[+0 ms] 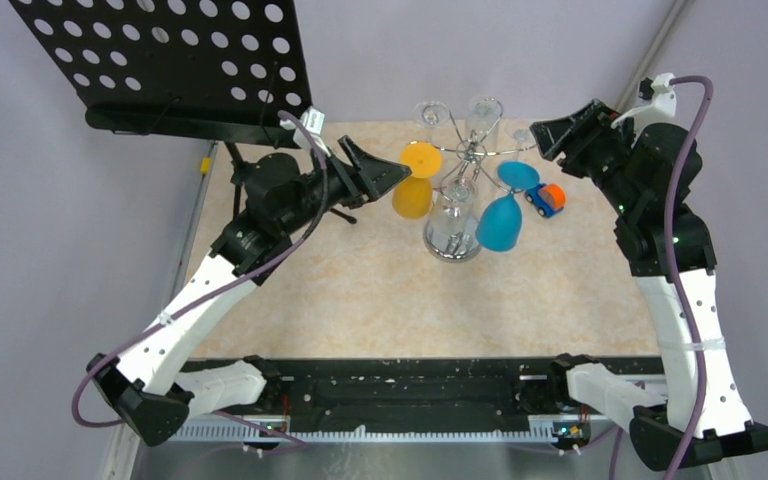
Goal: Take the wine glass off the wine glass rack
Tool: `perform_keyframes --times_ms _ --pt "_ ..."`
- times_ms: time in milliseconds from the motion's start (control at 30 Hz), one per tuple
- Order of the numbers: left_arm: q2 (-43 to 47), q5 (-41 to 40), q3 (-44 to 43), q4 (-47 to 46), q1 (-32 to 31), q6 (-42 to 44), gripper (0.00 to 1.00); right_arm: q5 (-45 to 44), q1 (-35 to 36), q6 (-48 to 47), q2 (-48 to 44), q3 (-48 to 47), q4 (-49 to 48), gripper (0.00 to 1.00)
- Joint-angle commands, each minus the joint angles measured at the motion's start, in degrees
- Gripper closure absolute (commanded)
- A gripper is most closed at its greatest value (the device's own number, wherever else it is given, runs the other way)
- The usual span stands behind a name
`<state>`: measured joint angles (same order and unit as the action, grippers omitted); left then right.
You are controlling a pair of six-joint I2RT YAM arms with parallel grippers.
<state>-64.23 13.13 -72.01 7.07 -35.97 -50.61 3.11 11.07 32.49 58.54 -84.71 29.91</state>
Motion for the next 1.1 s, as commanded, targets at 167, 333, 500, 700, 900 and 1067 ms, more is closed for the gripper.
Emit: perform_keyframes --times_ms 167,333,500,700,900,1067 --pt "-1.7 -24.1 0.0 4.2 -5.1 -5.7 0.35 2.2 -0.2 5.6 -1.7 1.4 0.8 0.46" --pt "-3.6 -28.5 1.4 2.8 -6.7 -6.9 0.38 2.4 -0.3 6.9 -3.0 3.1 0.8 0.47" --pt "-5.2 -25.0 3.1 -0.7 -8.2 -6.9 0.39 1.6 -0.3 6.7 -3.7 3.2 1.5 0.48" --pt "-4.4 -25.3 4.4 -3.5 -9.7 -3.8 0.37 1.1 -0.3 6.2 -4.0 2.7 2.1 0.48" --pt "-2.5 -27.7 2.5 -4.2 -9.8 -0.9 0.34 1.0 -0.3 5.9 -3.7 2.4 2.1 0.48" --pt "-0.9 -28.2 0.3 -2.9 -9.8 1.3 0.31 1.8 -0.3 5.8 -3.2 2.4 2.0 0.48"
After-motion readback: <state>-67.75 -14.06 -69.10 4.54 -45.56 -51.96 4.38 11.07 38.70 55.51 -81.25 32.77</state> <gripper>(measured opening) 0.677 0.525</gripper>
